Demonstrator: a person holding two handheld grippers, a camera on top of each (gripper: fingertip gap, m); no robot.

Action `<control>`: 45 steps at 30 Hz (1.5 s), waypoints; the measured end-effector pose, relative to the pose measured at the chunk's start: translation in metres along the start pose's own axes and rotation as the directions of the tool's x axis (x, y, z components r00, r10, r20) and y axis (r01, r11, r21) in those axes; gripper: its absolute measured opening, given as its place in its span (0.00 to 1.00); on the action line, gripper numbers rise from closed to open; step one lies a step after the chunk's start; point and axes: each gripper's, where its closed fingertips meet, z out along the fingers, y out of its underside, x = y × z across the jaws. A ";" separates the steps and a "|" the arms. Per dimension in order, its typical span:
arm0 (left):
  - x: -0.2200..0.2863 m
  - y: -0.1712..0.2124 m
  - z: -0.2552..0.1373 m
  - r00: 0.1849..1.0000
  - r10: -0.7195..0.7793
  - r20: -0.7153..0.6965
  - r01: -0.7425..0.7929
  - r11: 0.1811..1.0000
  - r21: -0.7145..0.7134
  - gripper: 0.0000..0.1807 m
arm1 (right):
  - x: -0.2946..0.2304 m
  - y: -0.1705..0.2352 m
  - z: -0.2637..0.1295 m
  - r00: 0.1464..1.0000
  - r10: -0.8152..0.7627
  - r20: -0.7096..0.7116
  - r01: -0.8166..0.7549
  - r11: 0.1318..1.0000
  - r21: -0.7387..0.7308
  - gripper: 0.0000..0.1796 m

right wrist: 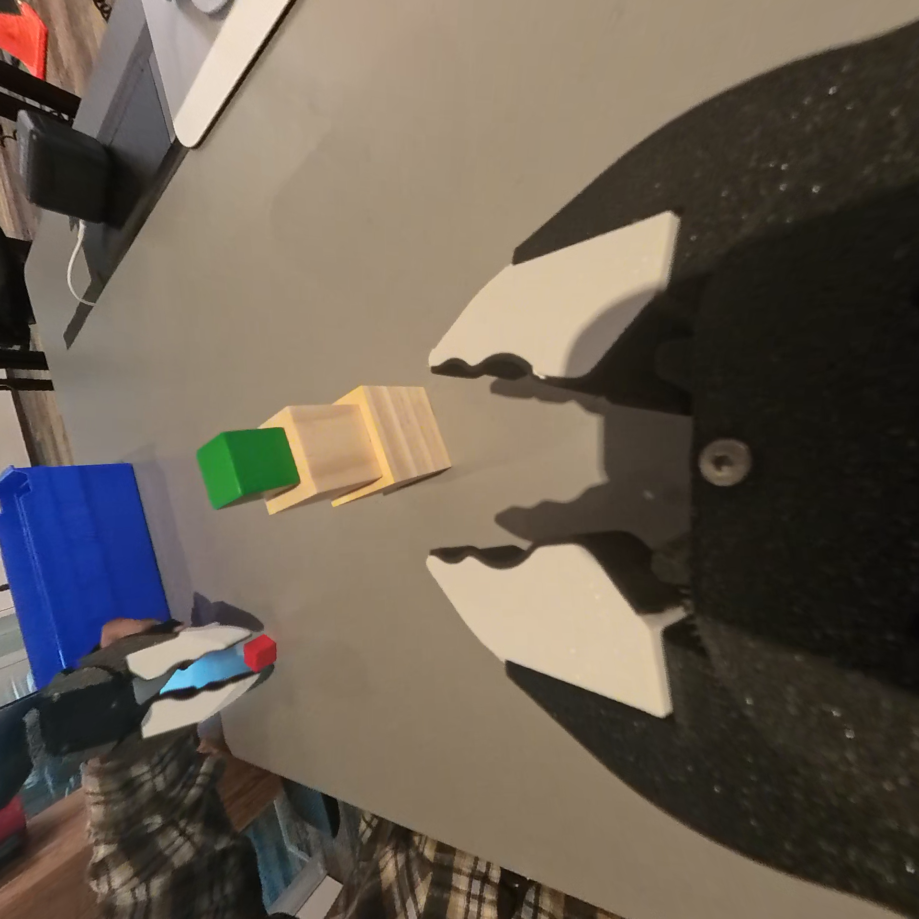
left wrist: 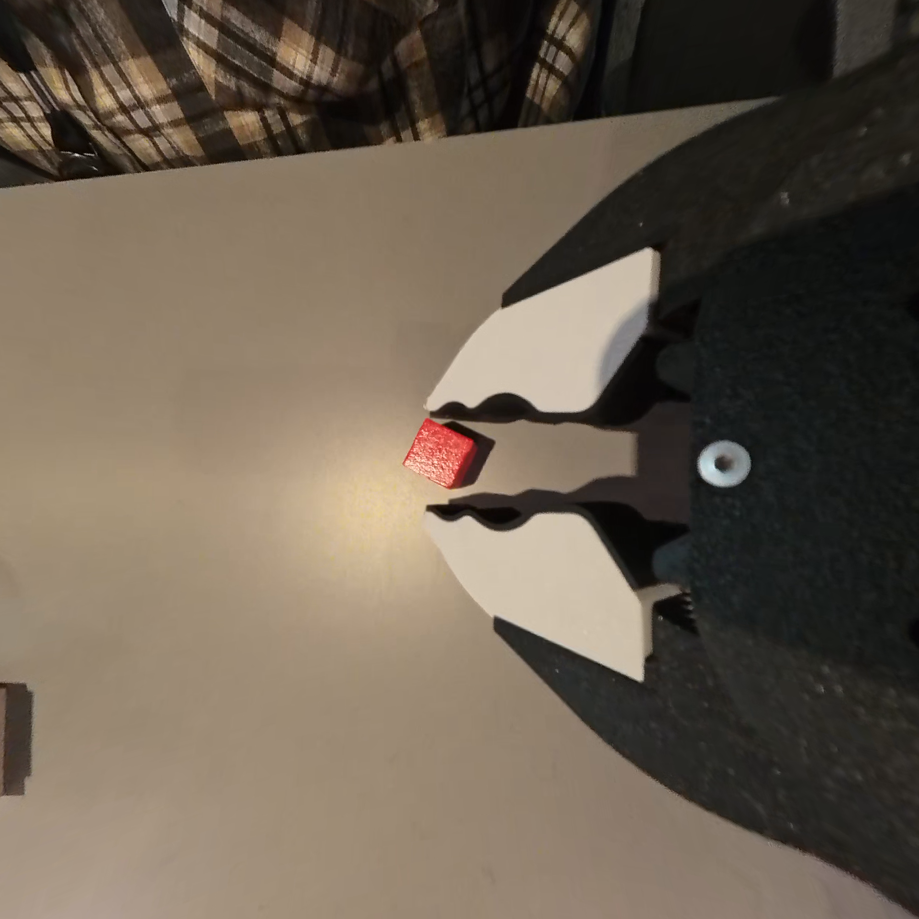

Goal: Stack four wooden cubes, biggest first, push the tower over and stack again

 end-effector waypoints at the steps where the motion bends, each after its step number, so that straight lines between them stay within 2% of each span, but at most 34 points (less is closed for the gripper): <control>1: 0.000 0.001 0.001 1.000 -0.002 0.000 0.002 1.000 -0.006 0.17 | 0.000 0.001 0.000 1.000 0.001 0.000 -0.001 1.000 -0.002 0.36; 7: -0.003 0.002 0.005 1.000 -0.026 0.003 0.026 1.000 -0.008 0.12 | 0.001 -0.001 -0.001 1.000 -0.003 -0.006 0.003 1.000 0.007 0.36; 10: -0.012 -0.018 -0.001 0.995 -0.096 0.016 0.095 0.993 0.065 0.12 | 0.000 -0.001 -0.001 1.000 0.000 -0.001 0.000 1.000 0.007 0.36; 18: -0.057 -0.093 -0.018 0.973 -0.212 0.091 0.194 0.966 0.169 0.12 | 0.001 -0.001 -0.002 1.000 0.002 -0.005 -0.002 1.000 0.004 0.36; 23: -0.089 -0.163 -0.019 0.963 -0.233 0.134 0.203 0.957 0.206 0.12 | 0.005 0.001 -0.004 1.000 0.011 -0.017 -0.011 1.000 0.001 0.35; 29: -0.111 -0.236 0.003 0.972 -0.180 0.150 0.158 0.976 0.148 0.12 | 0.009 0.003 -0.008 0.999 0.022 -0.028 -0.022 1.000 0.004 0.35; 37: -0.126 -0.257 0.049 0.982 -0.160 0.104 0.154 0.986 0.067 0.12 | 0.008 0.000 -0.010 1.000 0.012 -0.029 -0.012 1.000 0.006 0.35; 45: -0.129 -0.256 0.069 0.984 -0.155 0.083 0.153 0.988 0.035 0.12 | 0.007 0.003 -0.008 1.000 0.015 -0.025 -0.015 1.000 -0.005 0.35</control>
